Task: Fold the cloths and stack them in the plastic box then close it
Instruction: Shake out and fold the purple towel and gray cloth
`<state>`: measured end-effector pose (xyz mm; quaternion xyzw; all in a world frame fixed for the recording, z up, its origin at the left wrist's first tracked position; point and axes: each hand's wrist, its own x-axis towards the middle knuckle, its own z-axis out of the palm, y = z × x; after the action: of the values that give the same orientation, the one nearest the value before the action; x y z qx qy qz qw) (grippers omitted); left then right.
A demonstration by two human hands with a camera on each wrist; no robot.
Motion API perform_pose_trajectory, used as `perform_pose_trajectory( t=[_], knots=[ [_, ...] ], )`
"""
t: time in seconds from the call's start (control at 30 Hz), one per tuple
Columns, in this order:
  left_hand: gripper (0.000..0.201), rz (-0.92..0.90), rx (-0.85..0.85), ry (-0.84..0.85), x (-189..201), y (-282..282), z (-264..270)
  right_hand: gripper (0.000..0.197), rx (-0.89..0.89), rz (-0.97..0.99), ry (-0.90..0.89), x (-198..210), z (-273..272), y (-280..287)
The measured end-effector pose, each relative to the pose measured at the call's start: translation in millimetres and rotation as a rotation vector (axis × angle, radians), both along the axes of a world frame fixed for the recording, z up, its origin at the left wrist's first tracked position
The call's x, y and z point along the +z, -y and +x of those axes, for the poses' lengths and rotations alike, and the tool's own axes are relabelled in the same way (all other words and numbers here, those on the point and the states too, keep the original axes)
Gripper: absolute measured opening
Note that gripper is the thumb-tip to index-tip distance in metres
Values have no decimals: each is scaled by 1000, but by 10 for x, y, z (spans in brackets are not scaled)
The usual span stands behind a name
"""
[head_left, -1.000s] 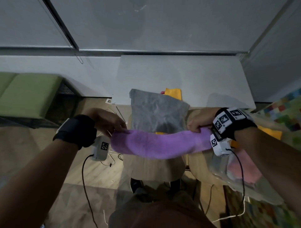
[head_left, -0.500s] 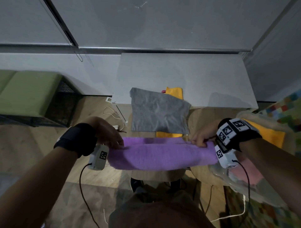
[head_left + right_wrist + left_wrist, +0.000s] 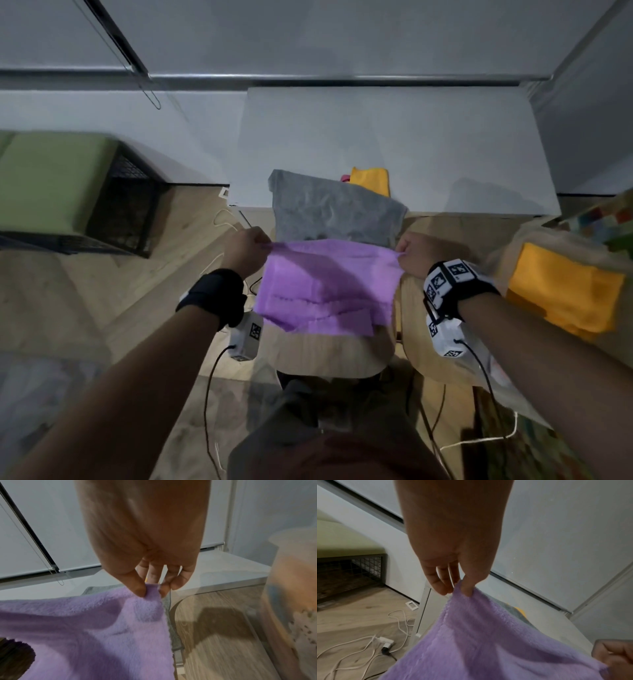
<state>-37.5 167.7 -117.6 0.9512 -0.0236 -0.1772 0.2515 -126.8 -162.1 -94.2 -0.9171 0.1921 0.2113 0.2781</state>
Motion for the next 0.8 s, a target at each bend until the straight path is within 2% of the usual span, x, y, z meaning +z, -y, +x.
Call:
perform_pose_trajectory(
  t=[0.13,0.23,0.4,0.57,0.73,0.8],
  knots=[
    [14,6,-33,5,-162,-9,2,6,18,-54,-32,72,-25,-44],
    [17,32,-54,0,-256,-28,23,8,29,-74,-84,67,-53,-48],
    [15,-32,8,8,-313,-46,54,12,-7,-117,-104,56,-35,-87],
    [7,-142,36,132,-13,13,244,14,-131,-32,105,319,163,-86],
    [9,-272,106,340,674,44,593,7,-318,148,436,501,600,-4],
    [10,-363,156,437,983,57,702,8,-310,173,585,698,744,38]
  ],
)
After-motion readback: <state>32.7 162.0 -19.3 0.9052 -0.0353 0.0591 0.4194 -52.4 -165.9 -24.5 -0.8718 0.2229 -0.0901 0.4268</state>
